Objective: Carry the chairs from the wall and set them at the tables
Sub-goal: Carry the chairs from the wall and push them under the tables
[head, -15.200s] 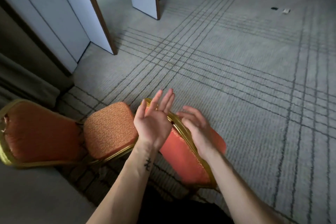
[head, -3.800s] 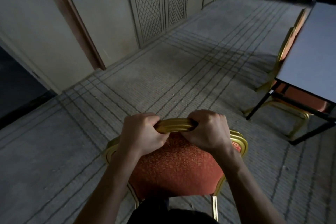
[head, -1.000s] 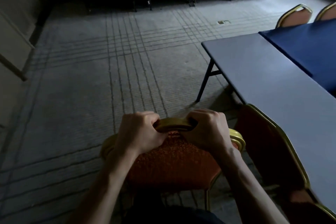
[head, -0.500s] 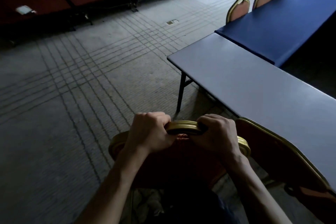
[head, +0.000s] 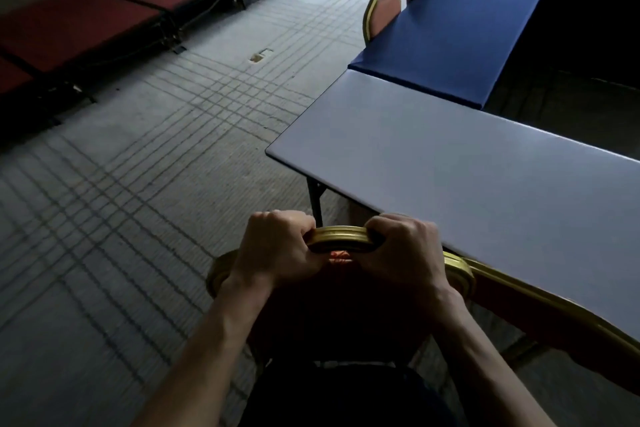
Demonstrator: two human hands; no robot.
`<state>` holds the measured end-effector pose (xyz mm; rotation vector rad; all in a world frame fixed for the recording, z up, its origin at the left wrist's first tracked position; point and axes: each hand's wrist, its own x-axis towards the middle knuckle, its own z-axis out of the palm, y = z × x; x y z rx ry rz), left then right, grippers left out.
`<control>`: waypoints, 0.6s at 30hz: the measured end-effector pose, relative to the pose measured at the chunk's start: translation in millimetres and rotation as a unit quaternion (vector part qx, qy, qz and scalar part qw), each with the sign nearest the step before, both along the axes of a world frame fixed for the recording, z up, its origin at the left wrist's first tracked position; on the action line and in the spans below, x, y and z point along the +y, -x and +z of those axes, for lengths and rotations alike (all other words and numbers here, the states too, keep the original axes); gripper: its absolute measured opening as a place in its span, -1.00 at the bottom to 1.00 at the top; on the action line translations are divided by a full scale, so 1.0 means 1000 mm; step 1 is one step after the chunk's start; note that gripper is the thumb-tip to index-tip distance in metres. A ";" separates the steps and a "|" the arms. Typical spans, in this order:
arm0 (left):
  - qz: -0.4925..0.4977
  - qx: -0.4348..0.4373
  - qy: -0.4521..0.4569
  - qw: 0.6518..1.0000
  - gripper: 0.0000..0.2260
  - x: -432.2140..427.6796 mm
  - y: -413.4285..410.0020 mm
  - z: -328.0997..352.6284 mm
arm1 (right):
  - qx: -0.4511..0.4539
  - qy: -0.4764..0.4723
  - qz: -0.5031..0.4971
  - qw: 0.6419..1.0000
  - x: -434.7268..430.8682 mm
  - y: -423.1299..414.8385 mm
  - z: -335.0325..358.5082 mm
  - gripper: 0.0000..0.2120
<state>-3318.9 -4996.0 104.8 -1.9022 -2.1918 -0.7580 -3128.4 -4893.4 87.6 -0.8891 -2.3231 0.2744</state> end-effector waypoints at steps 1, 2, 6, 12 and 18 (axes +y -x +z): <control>-0.013 0.009 -0.004 1.000 -0.44 0.015 0.008 0.002 | -0.001 -0.012 -0.014 1.000 0.010 0.005 0.002 -0.72; -0.025 0.013 -0.004 1.000 -0.44 0.029 0.015 0.004 | -0.002 -0.014 -0.029 0.999 0.019 0.010 0.003 -0.70; -0.089 0.004 -0.032 0.995 -0.51 0.072 0.040 -0.009 | -0.013 -0.014 -0.054 0.998 0.047 0.028 -0.007 -0.68; -0.164 -0.038 -0.028 0.985 -0.59 0.140 0.086 -0.041 | -0.013 -0.014 -0.103 0.995 0.085 0.064 -0.028 -0.66; -0.236 -0.059 0.030 0.969 -0.61 0.201 0.125 -0.070 | -0.040 0.028 -0.178 0.983 0.115 0.098 -0.050 -0.66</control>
